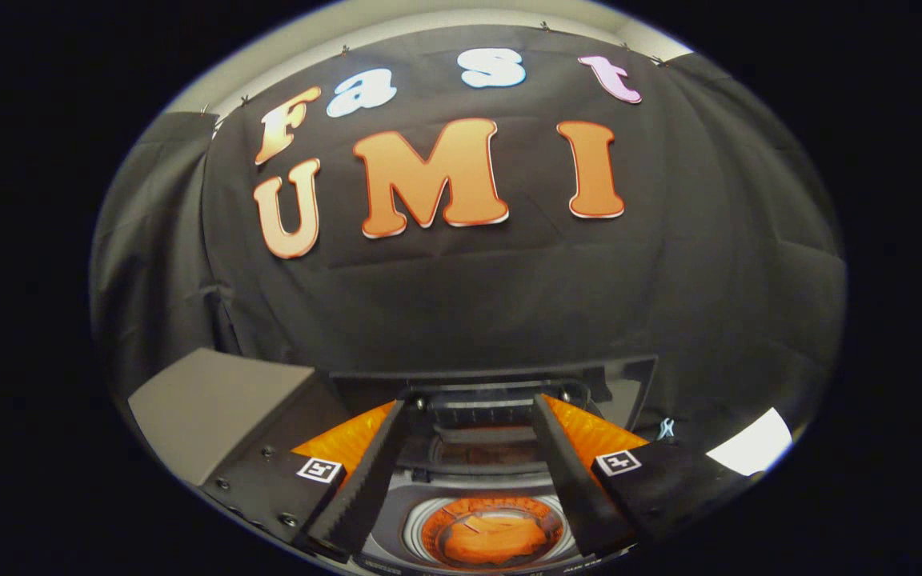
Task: Put the clothes into the washing machine and then close the washing machine lid.
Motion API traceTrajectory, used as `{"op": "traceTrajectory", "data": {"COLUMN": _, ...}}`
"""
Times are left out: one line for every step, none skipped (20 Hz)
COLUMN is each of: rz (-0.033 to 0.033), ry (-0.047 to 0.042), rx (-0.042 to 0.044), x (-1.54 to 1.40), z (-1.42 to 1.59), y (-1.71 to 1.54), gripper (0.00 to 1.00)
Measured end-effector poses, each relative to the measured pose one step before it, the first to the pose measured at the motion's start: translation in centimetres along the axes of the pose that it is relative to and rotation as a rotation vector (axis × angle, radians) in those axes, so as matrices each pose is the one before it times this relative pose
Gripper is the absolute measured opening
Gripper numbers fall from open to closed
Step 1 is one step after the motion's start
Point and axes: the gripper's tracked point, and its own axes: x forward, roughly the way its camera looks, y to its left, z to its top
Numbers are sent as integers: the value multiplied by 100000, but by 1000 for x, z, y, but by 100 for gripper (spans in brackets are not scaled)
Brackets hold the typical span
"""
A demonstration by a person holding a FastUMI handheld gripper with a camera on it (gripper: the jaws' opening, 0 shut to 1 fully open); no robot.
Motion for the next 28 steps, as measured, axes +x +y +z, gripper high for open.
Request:
{"op": "traceTrajectory", "data": {"rz": -327, "ry": -1603, "rx": 938, "x": 876, "z": 1192, "y": -257, "gripper": 99}}
{"op": "traceTrajectory", "data": {"rz": -950, "ry": -1093, "rx": 546, "x": 834, "z": 1275, "y": -291, "gripper": 99}}
{"op": "traceTrajectory", "data": {"rz": -412, "ry": -1329, "rx": 251, "x": 925, "z": 926, "y": -340, "gripper": 99}}
{"op": "traceTrajectory", "data": {"rz": -779, "ry": -396, "rx": 162, "x": 853, "z": 668, "y": -374, "gripper": 99}}
{"op": "traceTrajectory", "data": {"rz": -469, "ry": -50, "rx": -132, "x": 960, "z": 441, "y": -319, "gripper": 99}}
{"op": "traceTrajectory", "data": {"rz": -626, "ry": 258, "rx": -882, "x": 993, "z": 196, "y": -318, "gripper": 99}}
{"op": "traceTrajectory", "data": {"rz": -942, "ry": 256, "rx": -1365, "x": 1078, "z": 74, "y": -288, "gripper": 99}}
{"op": "traceTrajectory", "data": {"rz": -928, "ry": 754, "rx": -1561, "x": 1164, "z": -76, "y": -365, "gripper": 99}}
{"op": "traceTrajectory", "data": {"rz": -954, "ry": 1383, "rx": -921, "x": 1040, "z": -357, "y": -199, "gripper": 99}}
{"op": "traceTrajectory", "data": {"rz": -335, "ry": 1573, "rx": 99, "x": 838, "z": -444, "y": -34, "gripper": 99}}
{"op": "traceTrajectory", "data": {"rz": 98, "ry": 2186, "rx": 547, "x": 818, "z": -558, "y": -25, "gripper": 99}}
{"op": "traceTrajectory", "data": {"rz": 346, "ry": 1470, "rx": 601, "x": 769, "z": -558, "y": -23, "gripper": 100}}
{"op": "traceTrajectory", "data": {"rz": -170, "ry": 1026, "rx": 235, "x": 910, "z": -400, "y": -50, "gripper": 99}}
{"op": "traceTrajectory", "data": {"rz": -495, "ry": 901, "rx": -173, "x": 901, "z": -307, "y": -47, "gripper": 99}}
{"op": "traceTrajectory", "data": {"rz": -794, "ry": 992, "rx": -111, "x": 751, "z": -233, "y": -186, "gripper": 99}}
{"op": "traceTrajectory", "data": {"rz": -281, "ry": 905, "rx": 76, "x": 701, "z": -300, "y": -4, "gripper": 99}}
{"op": "traceTrajectory", "data": {"rz": -529, "ry": 1072, "rx": -95, "x": 574, "z": -411, "y": -46, "gripper": 99}}
{"op": "traceTrajectory", "data": {"rz": -328, "ry": 1096, "rx": -134, "x": 609, "z": -341, "y": -92, "gripper": 100}}
{"op": "traceTrajectory", "data": {"rz": -359, "ry": 1063, "rx": 5, "x": 585, "z": -399, "y": -42, "gripper": 99}}
{"op": "traceTrajectory", "data": {"rz": -480, "ry": 780, "rx": 128, "x": 490, "z": -195, "y": -38, "gripper": 100}}
{"op": "traceTrajectory", "data": {"rz": -169, "ry": 609, "rx": 143, "x": 350, "z": -275, "y": -66, "gripper": 99}}
{"op": "traceTrajectory", "data": {"rz": -429, "ry": 370, "rx": 71, "x": 419, "z": -279, "y": -64, "gripper": 99}}
{"op": "traceTrajectory", "data": {"rz": -788, "ry": 742, "rx": 9, "x": 157, "z": -325, "y": -165, "gripper": 99}}
{"op": "traceTrajectory", "data": {"rz": -613, "ry": 665, "rx": 195, "x": 436, "z": -221, "y": -84, "gripper": 99}}
{"op": "traceTrajectory", "data": {"rz": -1383, "ry": -1519, "rx": -1729, "x": 139, "z": 243, "y": -245, "gripper": 99}}
{"op": "traceTrajectory", "data": {"rz": 83, "ry": 352, "rx": -1657, "x": 319, "z": -429, "y": -42, "gripper": 98}}
{"op": "traceTrajectory", "data": {"rz": 1000, "ry": -411, "rx": 125, "x": -530, "z": 90, "y": 156, "gripper": 98}}
{"op": "traceTrajectory", "data": {"rz": 287, "ry": -93, "rx": -248, "x": 176, "z": 14, "y": 206, "gripper": 98}}
